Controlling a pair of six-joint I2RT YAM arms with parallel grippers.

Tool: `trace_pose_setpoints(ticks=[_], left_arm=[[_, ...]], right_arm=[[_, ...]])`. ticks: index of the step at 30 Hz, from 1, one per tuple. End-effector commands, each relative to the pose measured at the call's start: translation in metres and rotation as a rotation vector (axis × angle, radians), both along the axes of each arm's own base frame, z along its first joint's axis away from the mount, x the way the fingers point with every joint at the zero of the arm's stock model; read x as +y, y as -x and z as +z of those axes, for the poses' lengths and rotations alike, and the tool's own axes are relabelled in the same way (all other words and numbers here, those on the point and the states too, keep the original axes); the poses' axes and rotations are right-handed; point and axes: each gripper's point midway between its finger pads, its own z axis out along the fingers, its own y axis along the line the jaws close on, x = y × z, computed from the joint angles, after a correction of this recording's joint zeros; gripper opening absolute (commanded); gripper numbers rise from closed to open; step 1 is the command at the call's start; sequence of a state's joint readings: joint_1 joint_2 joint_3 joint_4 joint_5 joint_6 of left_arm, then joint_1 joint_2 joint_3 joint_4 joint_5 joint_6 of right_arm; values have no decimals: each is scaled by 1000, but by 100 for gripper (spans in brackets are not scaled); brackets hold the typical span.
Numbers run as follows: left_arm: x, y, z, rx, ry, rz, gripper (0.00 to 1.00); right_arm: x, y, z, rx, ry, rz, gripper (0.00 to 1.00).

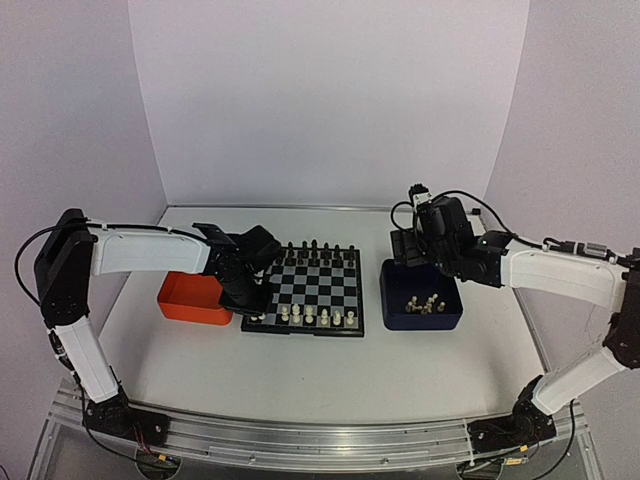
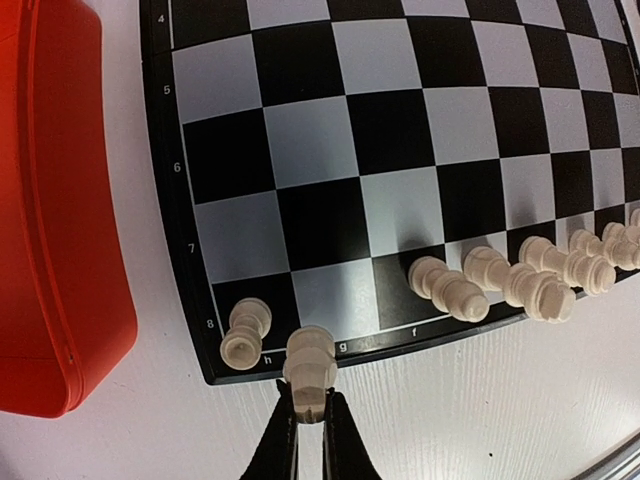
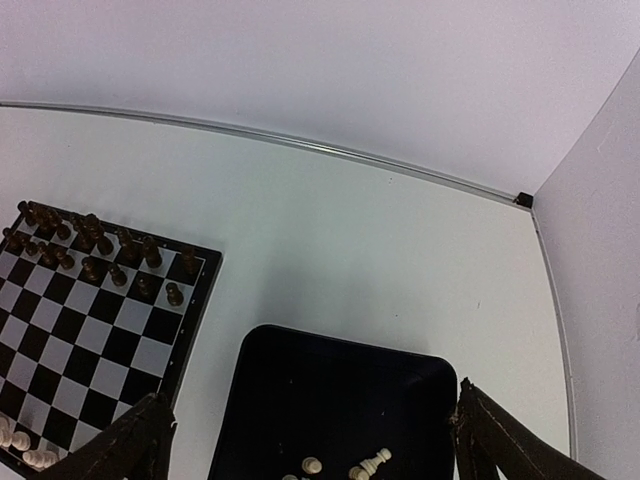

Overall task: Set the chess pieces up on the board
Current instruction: Place the chess piece on the chessboard.

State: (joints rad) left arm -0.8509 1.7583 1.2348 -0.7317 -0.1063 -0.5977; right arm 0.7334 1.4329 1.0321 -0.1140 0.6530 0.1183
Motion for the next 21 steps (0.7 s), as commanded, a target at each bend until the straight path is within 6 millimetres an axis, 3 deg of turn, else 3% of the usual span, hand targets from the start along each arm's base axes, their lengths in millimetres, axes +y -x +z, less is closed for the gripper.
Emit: trace_pose_setpoints(ticks=[1,21], left_arm=[[-17,-18,20,-78,48,-21,0],[-20,-16,-8,-22,4,-56,0]], right_arm=[[-9,-1,22,-47,-37,-45,93],[-26,5,26,-69,-20,-86,93]])
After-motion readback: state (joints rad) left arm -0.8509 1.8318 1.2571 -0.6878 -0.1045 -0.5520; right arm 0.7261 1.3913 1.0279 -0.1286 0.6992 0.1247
